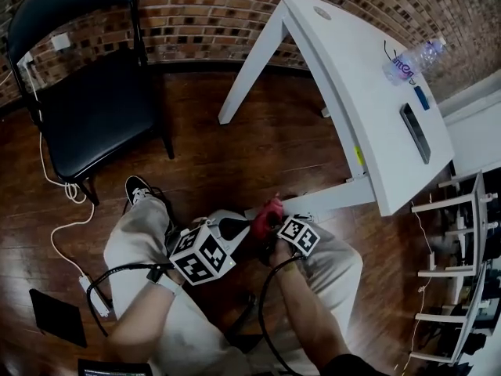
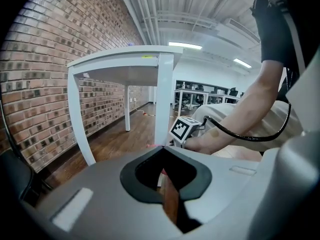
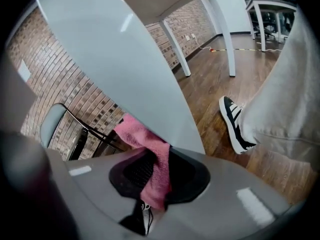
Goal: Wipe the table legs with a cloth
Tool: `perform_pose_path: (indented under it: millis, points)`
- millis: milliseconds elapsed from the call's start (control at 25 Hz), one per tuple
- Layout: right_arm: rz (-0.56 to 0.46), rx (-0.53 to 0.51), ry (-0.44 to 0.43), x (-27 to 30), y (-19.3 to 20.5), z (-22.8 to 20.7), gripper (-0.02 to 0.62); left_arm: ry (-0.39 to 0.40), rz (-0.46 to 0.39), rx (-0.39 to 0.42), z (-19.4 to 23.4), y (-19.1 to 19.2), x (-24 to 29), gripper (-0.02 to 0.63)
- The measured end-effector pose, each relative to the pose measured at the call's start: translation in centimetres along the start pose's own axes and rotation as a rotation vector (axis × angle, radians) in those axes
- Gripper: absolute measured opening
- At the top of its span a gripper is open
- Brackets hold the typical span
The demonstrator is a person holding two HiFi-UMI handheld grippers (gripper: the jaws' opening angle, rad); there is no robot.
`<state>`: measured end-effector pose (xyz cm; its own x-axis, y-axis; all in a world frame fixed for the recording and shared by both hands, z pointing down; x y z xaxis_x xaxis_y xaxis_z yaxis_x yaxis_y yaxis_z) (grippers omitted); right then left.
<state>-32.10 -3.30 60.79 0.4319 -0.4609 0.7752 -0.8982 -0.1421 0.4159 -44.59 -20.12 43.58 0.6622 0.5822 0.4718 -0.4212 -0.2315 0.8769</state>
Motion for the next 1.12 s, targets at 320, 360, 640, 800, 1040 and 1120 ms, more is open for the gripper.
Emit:
perform_pose_path:
  millis: [320,360,640,800,1040,1120]
  points:
    - [-0.006,-0.076,-0.041,-3.2,-1.5,1.8,0.054,0.011,0.008,0.026,-0.5,0.1,0.2,0.0]
    - [-0.008,-0.076,-0.048,-3.6,-1.7,2.1,0.054,0.015,0.009,0.031,-0.6,0.1,0.3,0.0]
    - [-0.016,-0.1,-0.108,-6.3,-3.3,4.4,0.052,0.016,0.002,0.043,-0.4,-0.1,0.4,0.0]
    - [-0.024,-0.13,-0.136,-7.9,-4.1,5.5,0.052,0.02,-0.011,0.034,-0.5,-0.4,0.5,0.0]
    - [-0.048,-0.16,-0.158,-10.4,-5.2,6.5,0.052,0.044,-0.01,0.039,-1.3,-0.9,1.3,0.0]
    - [-0.055,-0.173,-0.168,-11.3,-5.6,6.9,0.052,0.052,-0.01,0.045,-1.6,-1.1,1.5,0.0]
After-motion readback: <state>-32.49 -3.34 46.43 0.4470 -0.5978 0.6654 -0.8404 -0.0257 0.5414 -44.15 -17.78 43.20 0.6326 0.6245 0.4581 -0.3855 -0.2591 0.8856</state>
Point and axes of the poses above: the fingertips, and each gripper's own axes: x forward along the fingers, z to its left, y out of its underside, the point moved 5 cm from there along -x, backward along the fingers, and after that the axes turned 1 degree about z, right-handed, at the moved point
